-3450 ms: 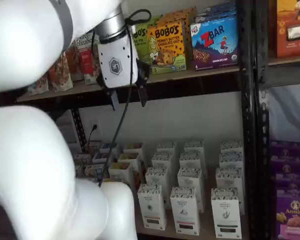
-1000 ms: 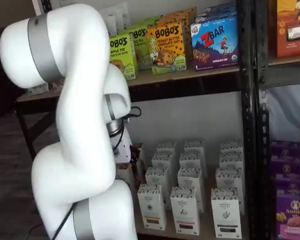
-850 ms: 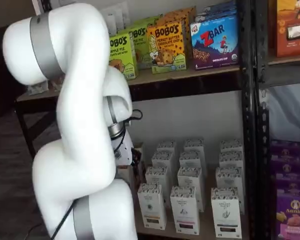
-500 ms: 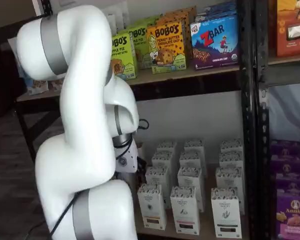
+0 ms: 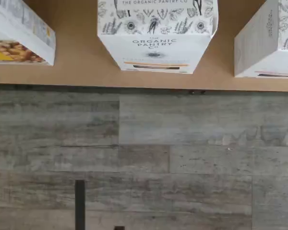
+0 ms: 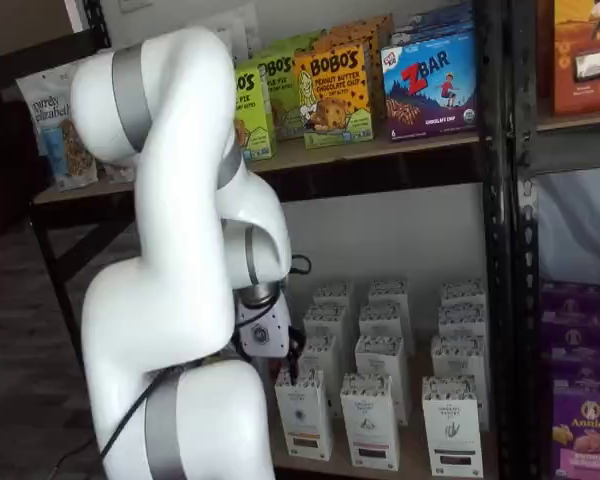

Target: Pick up the white box with a yellow strip in the middle, on the bottom shelf, the fourth box from the left

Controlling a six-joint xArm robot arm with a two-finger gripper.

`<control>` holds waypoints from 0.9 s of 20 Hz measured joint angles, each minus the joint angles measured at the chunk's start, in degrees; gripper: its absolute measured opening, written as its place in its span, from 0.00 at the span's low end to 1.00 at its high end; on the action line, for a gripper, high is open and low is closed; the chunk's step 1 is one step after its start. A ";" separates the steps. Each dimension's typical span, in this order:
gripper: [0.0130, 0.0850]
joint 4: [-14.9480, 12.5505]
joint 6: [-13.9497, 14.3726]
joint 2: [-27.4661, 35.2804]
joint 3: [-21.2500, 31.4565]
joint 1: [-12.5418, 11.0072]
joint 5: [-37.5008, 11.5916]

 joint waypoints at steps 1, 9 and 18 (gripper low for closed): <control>1.00 0.26 -0.44 0.77 -0.51 -0.19 -0.30; 1.00 4.07 -5.34 8.88 -6.43 -1.45 -2.32; 1.00 7.72 -7.56 15.74 -11.42 -0.13 -4.10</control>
